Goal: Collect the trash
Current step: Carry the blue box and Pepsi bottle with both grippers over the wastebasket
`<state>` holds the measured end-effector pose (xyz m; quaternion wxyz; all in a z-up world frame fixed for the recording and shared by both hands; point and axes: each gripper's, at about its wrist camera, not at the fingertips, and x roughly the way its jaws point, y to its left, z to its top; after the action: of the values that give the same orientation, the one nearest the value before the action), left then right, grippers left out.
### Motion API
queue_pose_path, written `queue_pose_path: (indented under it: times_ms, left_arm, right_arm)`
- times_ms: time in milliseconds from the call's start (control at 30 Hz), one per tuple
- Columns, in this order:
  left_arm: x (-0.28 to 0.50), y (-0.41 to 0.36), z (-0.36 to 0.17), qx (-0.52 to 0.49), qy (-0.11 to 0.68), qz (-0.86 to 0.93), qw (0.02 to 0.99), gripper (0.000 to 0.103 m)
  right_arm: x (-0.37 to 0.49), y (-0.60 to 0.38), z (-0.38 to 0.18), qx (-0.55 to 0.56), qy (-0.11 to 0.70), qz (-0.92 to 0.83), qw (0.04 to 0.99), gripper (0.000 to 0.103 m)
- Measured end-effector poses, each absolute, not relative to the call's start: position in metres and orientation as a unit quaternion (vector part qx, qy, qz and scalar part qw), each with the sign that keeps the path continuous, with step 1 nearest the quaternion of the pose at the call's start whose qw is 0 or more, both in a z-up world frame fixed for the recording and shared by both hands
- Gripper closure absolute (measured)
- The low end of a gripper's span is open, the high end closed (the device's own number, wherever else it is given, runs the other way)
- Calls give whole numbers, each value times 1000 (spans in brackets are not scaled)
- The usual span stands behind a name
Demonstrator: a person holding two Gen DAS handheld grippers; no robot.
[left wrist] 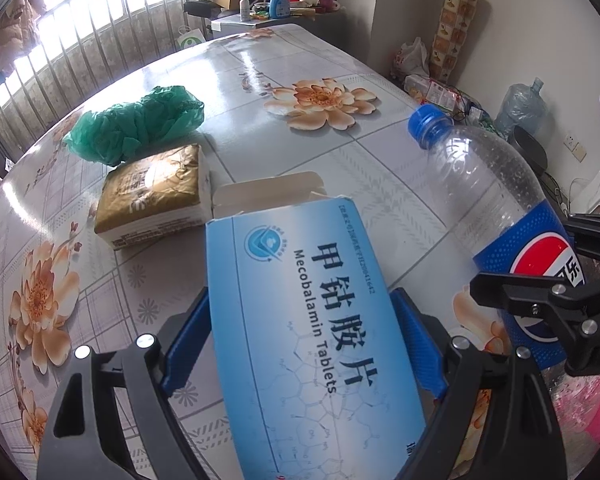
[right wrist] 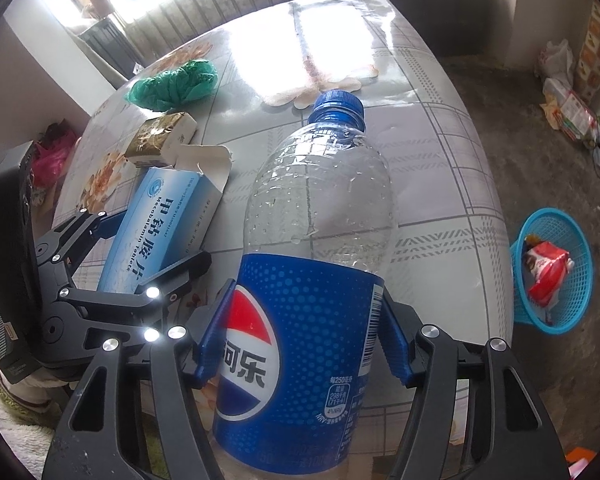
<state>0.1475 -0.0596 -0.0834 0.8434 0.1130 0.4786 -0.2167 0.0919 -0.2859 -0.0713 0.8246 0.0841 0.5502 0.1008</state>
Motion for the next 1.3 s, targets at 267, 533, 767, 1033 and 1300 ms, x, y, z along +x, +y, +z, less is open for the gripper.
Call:
queue_pose_path:
  times_ms: [267, 533, 767, 1033, 1300]
  left_arm:
    - [144, -61, -84, 122, 476, -221, 843, 21]
    - [135, -60, -70, 130, 458, -260, 840, 26]
    - [143, -99, -23, 133, 425, -336, 830, 27]
    - [170, -220, 21, 120, 424, -461, 770, 27]
    - [206, -389, -40, 134, 562, -520, 630, 27]
  right_arm:
    - [91, -292, -69, 106, 546, 105, 824, 43]
    - [83, -307, -46, 196, 494, 156, 832, 43]
    - [52, -387, -13, 325, 389, 148, 849, 43]
    - [-21, -533, -25, 457, 314, -13, 832, 43]
    - [-59, -637, -144, 641, 325, -72, 691, 42]
